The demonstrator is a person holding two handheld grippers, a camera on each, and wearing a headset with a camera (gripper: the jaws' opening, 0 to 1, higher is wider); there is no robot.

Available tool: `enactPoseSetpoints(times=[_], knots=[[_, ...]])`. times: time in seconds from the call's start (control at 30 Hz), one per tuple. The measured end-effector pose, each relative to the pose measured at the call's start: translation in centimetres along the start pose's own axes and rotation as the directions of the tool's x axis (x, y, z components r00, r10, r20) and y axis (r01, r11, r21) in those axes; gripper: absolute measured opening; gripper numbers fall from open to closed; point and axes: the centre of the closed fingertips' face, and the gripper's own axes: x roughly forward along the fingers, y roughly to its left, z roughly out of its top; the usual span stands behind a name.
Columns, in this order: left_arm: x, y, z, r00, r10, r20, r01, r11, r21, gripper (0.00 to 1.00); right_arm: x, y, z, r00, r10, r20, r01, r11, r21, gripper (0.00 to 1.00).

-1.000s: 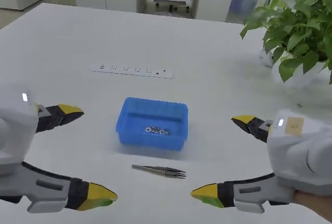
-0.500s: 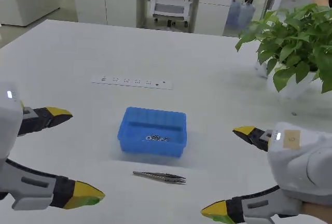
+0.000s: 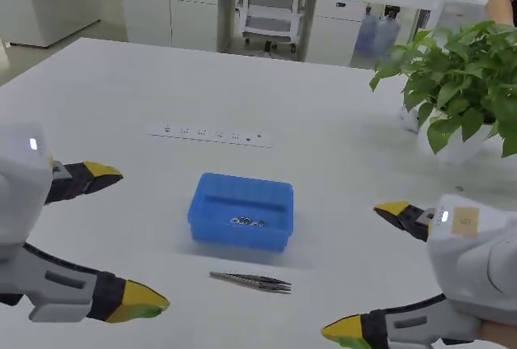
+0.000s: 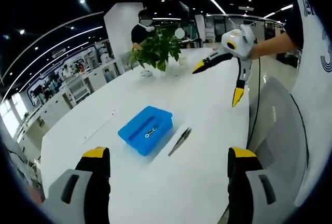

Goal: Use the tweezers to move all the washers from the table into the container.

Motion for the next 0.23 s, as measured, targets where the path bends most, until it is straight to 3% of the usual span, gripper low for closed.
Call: enactPoseSetpoints(times=[0.23], knots=[[0.02,-0.66,-0.52,0.9994,-0.023,-0.025,0.023,1.000,0.020,0.99,-0.51,0.21,-0.53,0.9999,0.003,-0.015,-0.003,1.000,-0.002,1.00]])
